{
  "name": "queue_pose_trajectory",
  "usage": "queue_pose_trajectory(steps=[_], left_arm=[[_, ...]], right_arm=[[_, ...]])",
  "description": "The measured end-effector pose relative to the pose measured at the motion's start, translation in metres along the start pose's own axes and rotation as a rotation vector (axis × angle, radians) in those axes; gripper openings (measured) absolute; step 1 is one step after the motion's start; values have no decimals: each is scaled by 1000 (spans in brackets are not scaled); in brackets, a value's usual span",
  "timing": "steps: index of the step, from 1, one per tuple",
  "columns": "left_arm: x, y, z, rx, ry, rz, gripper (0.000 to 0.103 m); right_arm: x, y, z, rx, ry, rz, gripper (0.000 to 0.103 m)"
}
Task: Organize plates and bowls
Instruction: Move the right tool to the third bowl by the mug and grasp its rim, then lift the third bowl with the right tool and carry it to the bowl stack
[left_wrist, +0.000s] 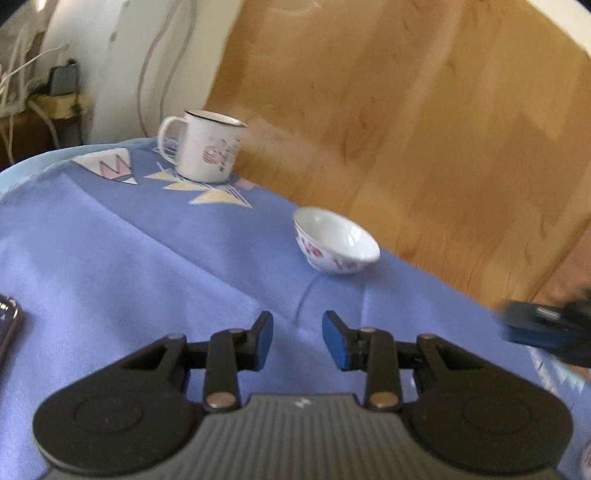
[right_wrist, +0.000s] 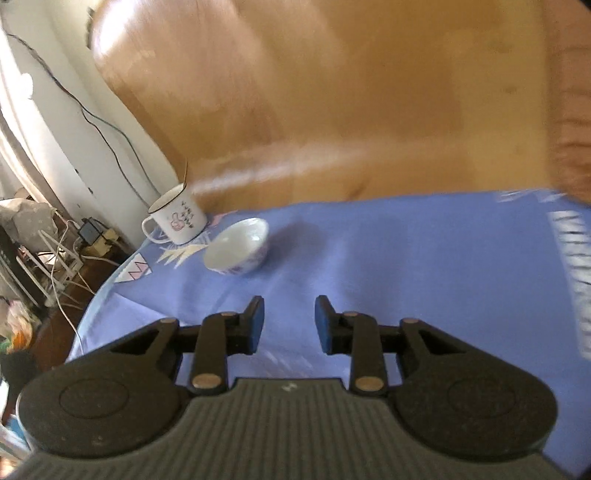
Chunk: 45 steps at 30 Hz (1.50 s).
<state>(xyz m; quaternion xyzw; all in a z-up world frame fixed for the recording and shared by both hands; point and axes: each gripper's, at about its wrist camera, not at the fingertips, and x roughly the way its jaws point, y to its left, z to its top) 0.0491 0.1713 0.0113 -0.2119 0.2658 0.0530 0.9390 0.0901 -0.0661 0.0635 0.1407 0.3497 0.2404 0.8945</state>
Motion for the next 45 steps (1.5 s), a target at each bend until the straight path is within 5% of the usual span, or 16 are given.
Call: queue_pose_trajectory(steps=[9,10,11,14,22,27,31,34,39,45], left_arm=[[4,6,-1,-17,8,-30,31],[4,6,-2,-16,9,-33,31],[4,6,-2,-16,10,-35,31],[5,7,-2,-21,14,-39,31],[2,6,-2,-7,12,-86,38],[-7,-15,-10,117,30,-269,38],[-28,-44,-27,182,166,-467,40],[-50,-71,-46,217,224,-522,51],[-68,-113,-74,399,250,-442,47],[-62,-125,-73,372,272,-377,46]], right_arm=[[122,34,50,12,110,-59,33],[133,33,51,11,126,-69,31],[142,31,52,14,144,-72,13],[152,30,50,7,167,-87,7],[66,-1,13,46,167,-109,6],[-21,-24,-34,91,196,-140,8],[-80,-42,-77,109,206,-168,7],[-102,-51,-99,146,201,-151,7],[-116,-62,-117,199,136,-125,11],[-118,-63,-127,215,56,-86,11]])
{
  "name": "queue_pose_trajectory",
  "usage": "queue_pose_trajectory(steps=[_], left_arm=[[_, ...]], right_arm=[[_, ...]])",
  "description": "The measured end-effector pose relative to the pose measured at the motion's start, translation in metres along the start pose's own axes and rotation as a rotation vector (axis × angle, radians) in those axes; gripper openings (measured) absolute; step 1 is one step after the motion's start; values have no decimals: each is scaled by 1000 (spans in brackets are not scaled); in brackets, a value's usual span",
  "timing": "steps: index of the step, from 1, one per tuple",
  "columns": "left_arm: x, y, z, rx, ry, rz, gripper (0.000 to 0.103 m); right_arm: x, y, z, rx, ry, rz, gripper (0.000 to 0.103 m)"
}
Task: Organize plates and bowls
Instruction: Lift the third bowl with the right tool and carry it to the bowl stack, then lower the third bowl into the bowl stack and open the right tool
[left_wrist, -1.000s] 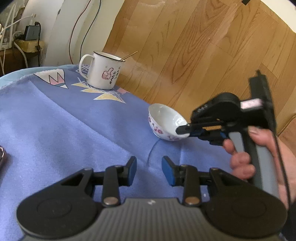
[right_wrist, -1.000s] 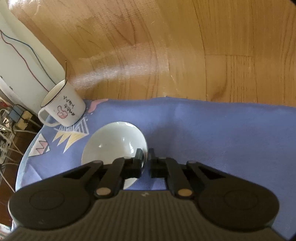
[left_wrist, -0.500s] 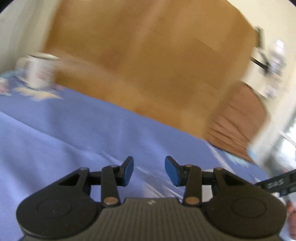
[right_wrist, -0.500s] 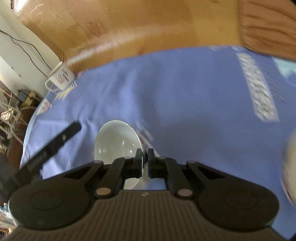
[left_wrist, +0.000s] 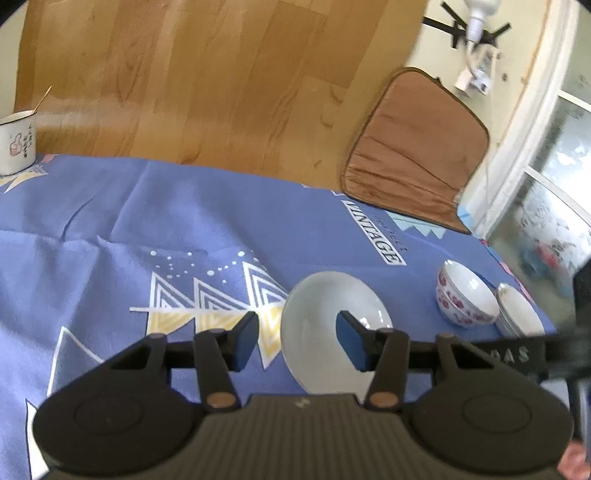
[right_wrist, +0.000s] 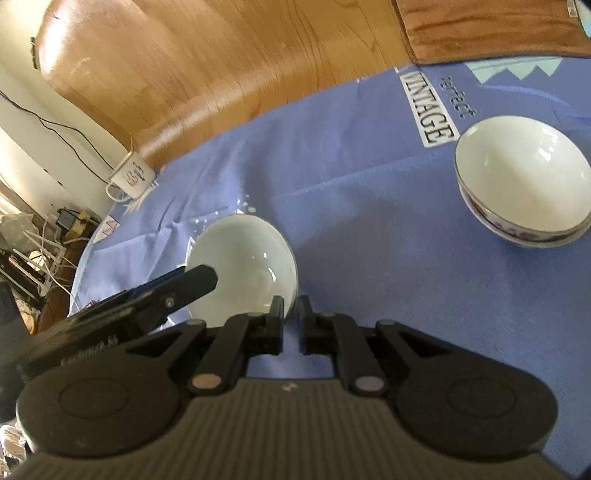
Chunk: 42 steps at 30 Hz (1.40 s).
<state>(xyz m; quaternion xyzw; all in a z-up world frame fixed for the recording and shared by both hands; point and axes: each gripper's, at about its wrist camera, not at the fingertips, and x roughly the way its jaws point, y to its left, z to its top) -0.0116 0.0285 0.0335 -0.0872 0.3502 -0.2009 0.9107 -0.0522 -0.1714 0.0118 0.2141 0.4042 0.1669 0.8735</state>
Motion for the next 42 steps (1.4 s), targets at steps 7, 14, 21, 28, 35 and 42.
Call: queue_pose_trajectory(steps=[7,14,21,28,35,42], left_arm=[[27,3,-4,-21,91,75,19],[17,-3,5,-63,91,36,16],[27,-74,40,19,61,-133,24],[77,-147,44,112,121,-194,25],[102,-161,36,128,165,-167,29],[97,-163,39,136,157,-186,44]], right_arm=[[5,-5,8,-29,-46,49,16],[4,-6,11,-87,-91,41,11],[-60,-39,26,-105,-285,-13,9],[-95,-94,20,-66,-366,-167,10],[-84,-117,15,-11,-356,-191,14],[-90,-115,10,-26,-434,-229,24]])
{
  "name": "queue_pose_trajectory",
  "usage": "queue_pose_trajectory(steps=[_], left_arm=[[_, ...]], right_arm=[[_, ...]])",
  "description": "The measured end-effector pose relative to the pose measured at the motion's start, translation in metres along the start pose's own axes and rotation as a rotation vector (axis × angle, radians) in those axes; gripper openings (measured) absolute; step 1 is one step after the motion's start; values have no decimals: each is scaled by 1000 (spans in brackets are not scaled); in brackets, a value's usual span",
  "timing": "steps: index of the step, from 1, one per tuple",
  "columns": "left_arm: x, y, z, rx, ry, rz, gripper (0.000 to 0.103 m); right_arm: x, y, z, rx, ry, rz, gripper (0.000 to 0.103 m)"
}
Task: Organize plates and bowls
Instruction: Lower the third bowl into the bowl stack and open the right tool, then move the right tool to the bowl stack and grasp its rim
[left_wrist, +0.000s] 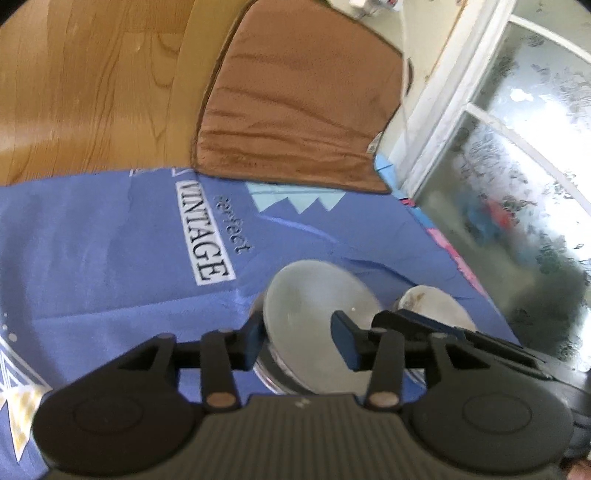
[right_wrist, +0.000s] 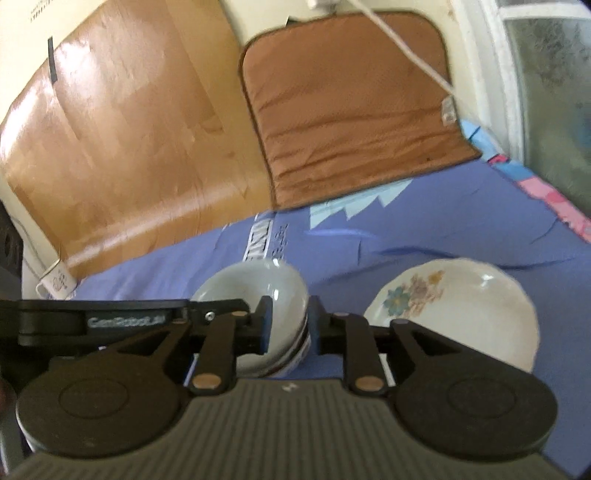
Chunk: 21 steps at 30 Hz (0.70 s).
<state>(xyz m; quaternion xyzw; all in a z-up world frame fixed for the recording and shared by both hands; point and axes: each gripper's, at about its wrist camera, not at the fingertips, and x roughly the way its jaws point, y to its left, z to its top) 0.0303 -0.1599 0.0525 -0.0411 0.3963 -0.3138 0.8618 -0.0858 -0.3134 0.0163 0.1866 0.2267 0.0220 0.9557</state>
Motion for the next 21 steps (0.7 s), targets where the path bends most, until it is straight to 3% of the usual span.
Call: queue_pose_trajectory(steps=[2,3,7,11,21], left_arm=[[-11,-2,-2,26,-40,36,58],[-17,-4,-4,45,-64,66,59],[-38,-3,-19,104,-116,147,60],[-52,4,-39,119,-130,209,60],[-65,9,-71,145,-109,238,60]], right_arm=[[-8,-1,0,14,-36,-5,25],[-16,-1,-3,27,-55,2,26],[-41,5,-21,51,-84,31,27],[-53,17,-45,59,-58,44,27],[-54,26,-82,90,47,18,28]])
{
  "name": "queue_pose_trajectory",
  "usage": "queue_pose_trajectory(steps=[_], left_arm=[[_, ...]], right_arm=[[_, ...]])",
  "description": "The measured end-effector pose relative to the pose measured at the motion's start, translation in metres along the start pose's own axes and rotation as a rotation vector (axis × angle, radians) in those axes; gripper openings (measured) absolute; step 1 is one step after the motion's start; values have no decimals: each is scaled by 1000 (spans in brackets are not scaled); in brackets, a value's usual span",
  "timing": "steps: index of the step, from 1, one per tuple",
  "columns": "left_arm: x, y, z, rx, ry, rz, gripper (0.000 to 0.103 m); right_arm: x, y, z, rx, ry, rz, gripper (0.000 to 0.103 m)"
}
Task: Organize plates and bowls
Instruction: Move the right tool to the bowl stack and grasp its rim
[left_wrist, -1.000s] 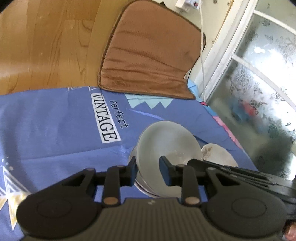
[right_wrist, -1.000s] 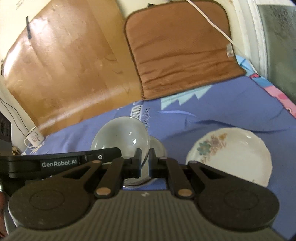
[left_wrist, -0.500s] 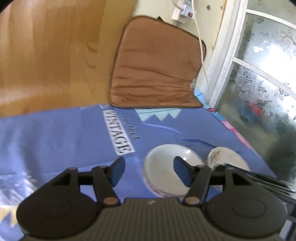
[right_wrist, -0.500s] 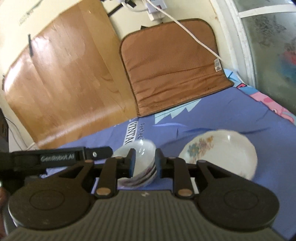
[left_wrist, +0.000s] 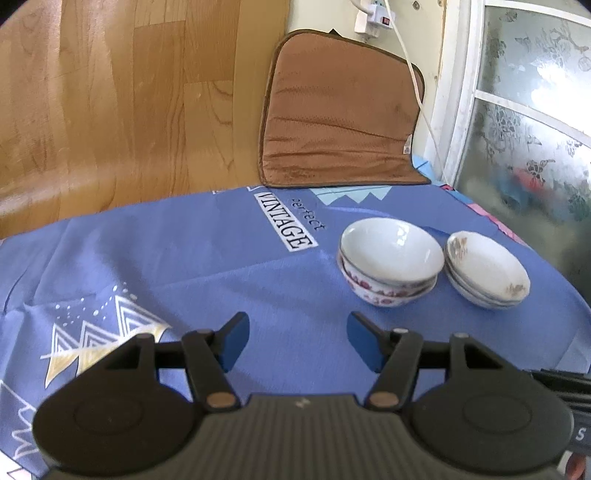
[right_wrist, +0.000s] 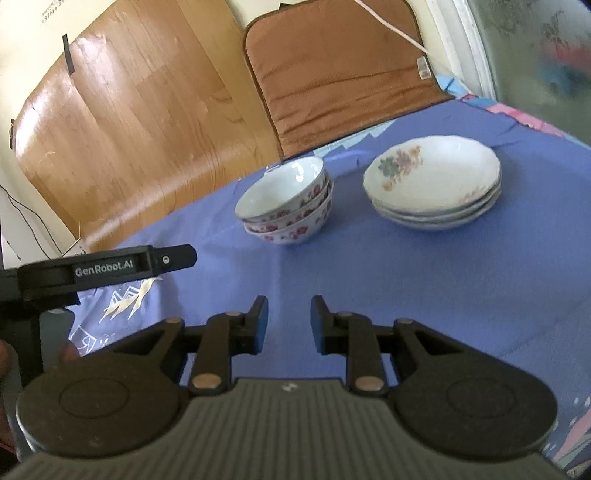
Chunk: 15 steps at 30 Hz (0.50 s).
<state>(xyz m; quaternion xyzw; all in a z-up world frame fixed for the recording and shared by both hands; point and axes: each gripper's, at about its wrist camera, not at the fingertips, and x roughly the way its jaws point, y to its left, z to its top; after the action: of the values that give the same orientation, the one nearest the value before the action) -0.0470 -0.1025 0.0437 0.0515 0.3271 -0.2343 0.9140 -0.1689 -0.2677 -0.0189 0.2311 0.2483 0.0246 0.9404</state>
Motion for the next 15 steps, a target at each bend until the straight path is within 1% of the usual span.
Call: queue_pose_trajectory(steps=[2,3,5,15], left_arm=[[-2,0,-2,5,-1,2,60],[-3,1,-3,5,-3,2,60],[-5,2,-5,5,-8,2,61],[-7,4,-8,4,-16,13,65]], right_arm=[[-1,4,-1,-8,-2,-3,30],[-2,6,-1,-15,-5,-4,34],[-4,9,-1,-28,-17,-5,38],[-8,11,5,-27,-47,-6,38]])
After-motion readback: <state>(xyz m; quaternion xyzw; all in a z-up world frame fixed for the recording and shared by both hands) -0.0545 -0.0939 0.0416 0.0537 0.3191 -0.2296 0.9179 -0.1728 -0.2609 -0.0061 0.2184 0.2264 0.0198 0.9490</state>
